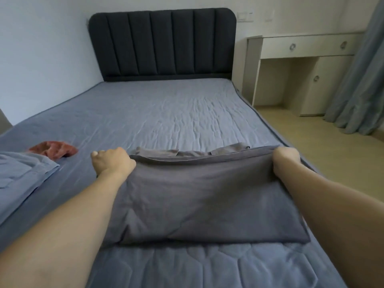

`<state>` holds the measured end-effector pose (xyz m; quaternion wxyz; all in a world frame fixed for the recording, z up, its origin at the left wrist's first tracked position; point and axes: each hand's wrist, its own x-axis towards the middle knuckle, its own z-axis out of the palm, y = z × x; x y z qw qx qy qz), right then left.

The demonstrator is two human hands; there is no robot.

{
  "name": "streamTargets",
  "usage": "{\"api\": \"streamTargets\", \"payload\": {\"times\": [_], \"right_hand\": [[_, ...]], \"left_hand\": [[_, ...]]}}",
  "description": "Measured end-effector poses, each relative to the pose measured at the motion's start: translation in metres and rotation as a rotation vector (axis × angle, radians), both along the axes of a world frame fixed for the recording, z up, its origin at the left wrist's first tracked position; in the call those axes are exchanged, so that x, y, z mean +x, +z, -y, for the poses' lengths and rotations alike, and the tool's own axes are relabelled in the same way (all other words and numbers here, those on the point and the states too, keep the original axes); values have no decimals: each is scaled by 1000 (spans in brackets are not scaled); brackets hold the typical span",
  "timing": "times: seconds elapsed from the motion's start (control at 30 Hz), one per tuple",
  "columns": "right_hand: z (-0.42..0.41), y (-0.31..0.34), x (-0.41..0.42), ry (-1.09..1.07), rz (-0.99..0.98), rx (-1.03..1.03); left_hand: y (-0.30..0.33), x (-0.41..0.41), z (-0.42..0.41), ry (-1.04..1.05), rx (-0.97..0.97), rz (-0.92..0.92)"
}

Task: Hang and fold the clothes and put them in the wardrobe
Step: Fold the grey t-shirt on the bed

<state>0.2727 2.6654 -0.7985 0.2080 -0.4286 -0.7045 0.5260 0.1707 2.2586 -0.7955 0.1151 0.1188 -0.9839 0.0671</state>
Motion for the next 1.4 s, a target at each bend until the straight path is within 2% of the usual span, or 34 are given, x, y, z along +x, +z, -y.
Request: {"api": "streamTargets", "payload": {"times": [0.1, 0.2, 0.33, 0.37, 0.47, 0.53, 0.67, 0.73, 0.87, 0.93, 0.97, 1.03, 1.07, 1.1, 1.17, 1.23, 1.27, 1.33, 1.4], "right_hand": [[-1, 1, -47, -141, -52, 79], [-10, -15, -93, -138, -34, 184], [-20, -88, -128, -93, 132, 248], [-19, -108, -131, -104, 183, 277], [-22, -135, -139, -157, 249, 379], [-29, -133, -143, -190, 252, 381], [-31, -128, -139, -270, 113, 318], [-30, -129, -136, -288, 82, 291], [-23, -125, -142, -305, 118, 349], [-10, -127, -143, -208, 79, 582], [1, -127, -140, -85, -16, 777], [21, -132, -135, 337, -250, 1178], [25, -135, -134, 544, -270, 1293], [25, -135, -136, 710, -195, 1309], [20, -135, -146, 848, 40, 1181], [12, -141, -160, 888, 215, 1113], [11, -142, -165, 915, 267, 1097], [7, -144, -172, 968, 339, 1091], [-1, -142, -175, 1013, 416, 1117]], "left_hand": [[4, -46, -12, 9, 37, 8], [-11, -98, -26, 14, 125, 46], [-81, -148, -36, 81, 582, 89], [-105, -148, -39, 77, 652, 50], [-145, -143, -43, 67, 551, -239], [-144, -148, -43, 37, 520, -326], [-118, -163, -32, -68, 540, -482], [-111, -170, -30, -140, 508, -489], [-133, -176, -29, -163, 428, -303], [-145, -174, -32, -138, 367, -294], [-148, -173, -35, -130, 326, -294], [-145, -169, -40, -139, 225, -308], [-141, -167, -43, -160, 167, -320], [-135, -164, -47, -192, 109, -331], [-116, -153, -60, -291, 42, -389], [-103, -125, -87, -477, 140, -472], [-102, -104, -103, -617, 222, -436], [-113, -62, -129, -846, 298, -95], [-134, -44, -128, -830, 197, 235]]}}
